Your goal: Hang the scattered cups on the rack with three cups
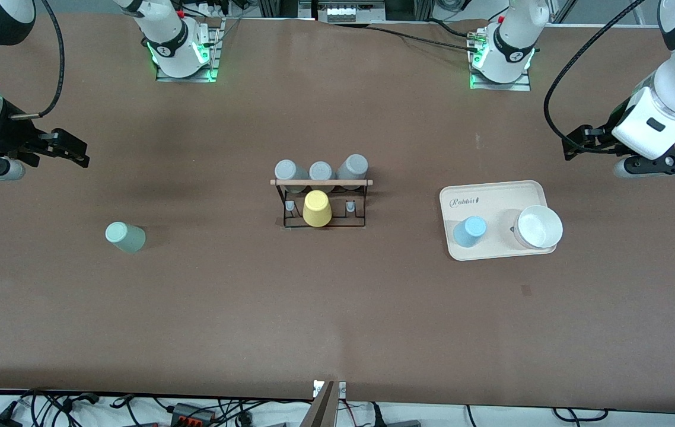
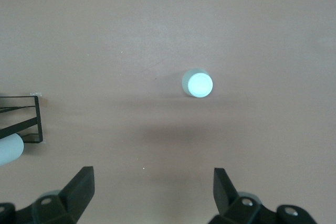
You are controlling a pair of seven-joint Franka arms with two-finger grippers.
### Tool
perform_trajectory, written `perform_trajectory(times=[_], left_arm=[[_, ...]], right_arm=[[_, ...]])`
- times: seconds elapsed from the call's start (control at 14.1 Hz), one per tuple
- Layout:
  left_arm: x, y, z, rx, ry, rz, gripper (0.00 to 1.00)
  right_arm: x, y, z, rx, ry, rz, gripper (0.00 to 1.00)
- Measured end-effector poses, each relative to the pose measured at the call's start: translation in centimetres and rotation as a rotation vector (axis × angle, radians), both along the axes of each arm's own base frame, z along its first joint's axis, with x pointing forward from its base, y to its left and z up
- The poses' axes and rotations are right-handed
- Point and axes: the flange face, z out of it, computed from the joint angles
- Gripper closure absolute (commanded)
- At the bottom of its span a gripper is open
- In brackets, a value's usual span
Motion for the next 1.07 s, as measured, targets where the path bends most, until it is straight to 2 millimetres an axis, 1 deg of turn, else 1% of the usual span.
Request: perform_trajectory(times=[0.85,0.99,1.07], left_arm=[[0.0,0.1,-0.2,-0.001,0.004,0.002,0.0],[0.1,0.0,-0.7,-0.001,0.015,0.0,0.0],[0.3,-0.1,-1.6,-0.001,0.032,-0.001,0.0]], right_arm=[[0.2,0.1,0.0,0.0,-0.007,0.002,0.0],[0.2,0.1,-0.1,0.0,-0.007,0.002,0.0],[0.2,0.1,-0.1,0.0,-0.007,0.002,0.0]])
